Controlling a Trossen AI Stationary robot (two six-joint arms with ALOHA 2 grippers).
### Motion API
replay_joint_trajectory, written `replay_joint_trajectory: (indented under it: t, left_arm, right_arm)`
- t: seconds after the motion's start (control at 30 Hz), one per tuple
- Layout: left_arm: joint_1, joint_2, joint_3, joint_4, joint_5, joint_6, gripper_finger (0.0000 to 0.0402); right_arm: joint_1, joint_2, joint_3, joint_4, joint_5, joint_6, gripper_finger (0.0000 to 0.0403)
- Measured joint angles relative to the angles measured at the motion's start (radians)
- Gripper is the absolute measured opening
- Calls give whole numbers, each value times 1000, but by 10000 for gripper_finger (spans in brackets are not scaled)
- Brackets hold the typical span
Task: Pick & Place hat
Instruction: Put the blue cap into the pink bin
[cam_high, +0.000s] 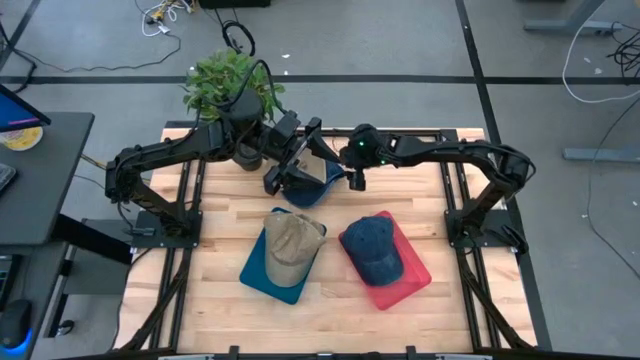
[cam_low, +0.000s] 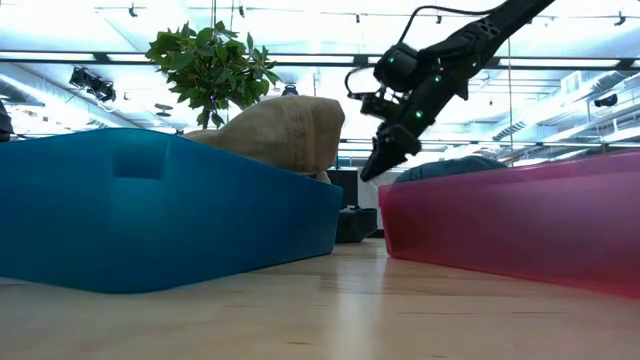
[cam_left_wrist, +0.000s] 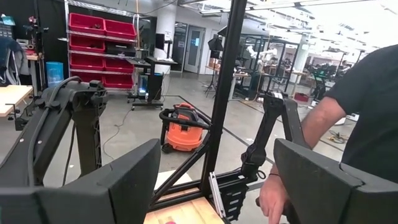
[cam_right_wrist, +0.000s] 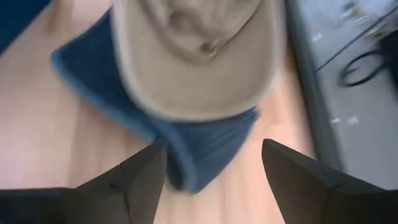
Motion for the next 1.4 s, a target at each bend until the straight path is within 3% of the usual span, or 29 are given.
replay_joint_trajectory:
  t: [0.2,0.67,0.83,1.03,1.2,1.4]
  left_arm:
    - [0,0,0,-14,0,0,319]
    - [0,0,0,-21,0,3,319]
    - [0,0,0,-21,0,3,319]
    - [0,0,0,-20,0,3,319]
    - [0,0,0,-20,0,3,319]
    - [0,0,0,-20,0,1,319]
  right_arm:
    - [0,62,0,-67,-15,-29,265]
    - [15,154,0,10,12,-27,252]
    - [22,161,0,12,15,-14,182]
    - [21,160,1,-80,43,11,24]
    - [21,134,55,-250,110,59,10]
    - [24,13,201,-414,86,35,4]
